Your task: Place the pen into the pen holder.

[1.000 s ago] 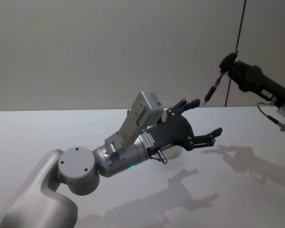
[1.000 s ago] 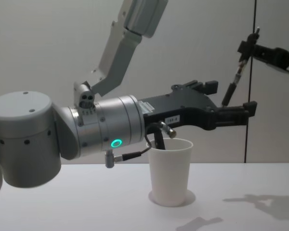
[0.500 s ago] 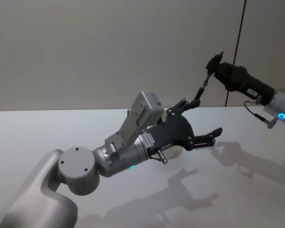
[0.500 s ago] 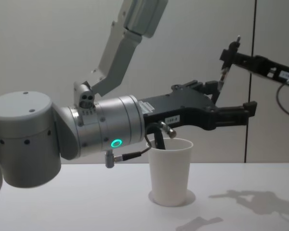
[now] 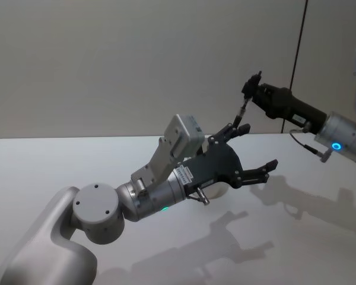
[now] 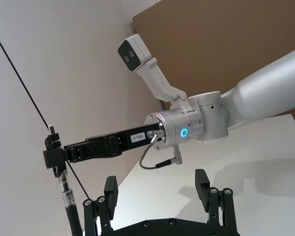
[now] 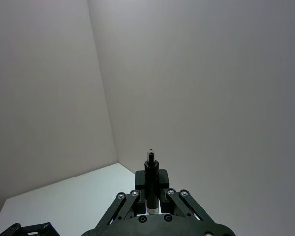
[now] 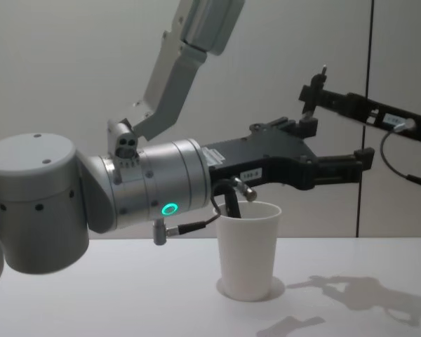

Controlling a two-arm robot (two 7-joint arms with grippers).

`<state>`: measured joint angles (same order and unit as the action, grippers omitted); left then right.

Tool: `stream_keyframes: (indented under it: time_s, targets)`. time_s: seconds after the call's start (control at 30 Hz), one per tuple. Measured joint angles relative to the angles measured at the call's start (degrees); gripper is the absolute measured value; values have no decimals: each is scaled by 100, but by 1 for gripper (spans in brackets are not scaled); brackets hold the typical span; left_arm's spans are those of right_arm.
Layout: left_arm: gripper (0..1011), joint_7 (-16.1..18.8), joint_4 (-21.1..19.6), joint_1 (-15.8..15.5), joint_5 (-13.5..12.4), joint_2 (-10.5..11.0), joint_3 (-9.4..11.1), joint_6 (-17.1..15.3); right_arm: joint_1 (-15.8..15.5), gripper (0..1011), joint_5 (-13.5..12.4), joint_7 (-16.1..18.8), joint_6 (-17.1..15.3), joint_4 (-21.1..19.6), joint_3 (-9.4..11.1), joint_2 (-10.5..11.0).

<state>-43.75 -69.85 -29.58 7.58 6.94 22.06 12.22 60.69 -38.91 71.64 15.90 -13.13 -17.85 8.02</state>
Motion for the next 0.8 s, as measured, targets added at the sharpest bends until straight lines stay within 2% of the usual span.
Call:
stream_keyframes:
  time_s: [0.17,0.43,0.8]
  targets:
    - [1000,0,0,0,0,0,0,0,150,146,42,49,78,298,-45,-100]
    - [1000,0,0,0,0,0,0,0,284,146,118,66,132,558,-82,-201]
    - [1000,0,0,0,0,0,0,0,388,146,234,16,145,754,-113,-300]
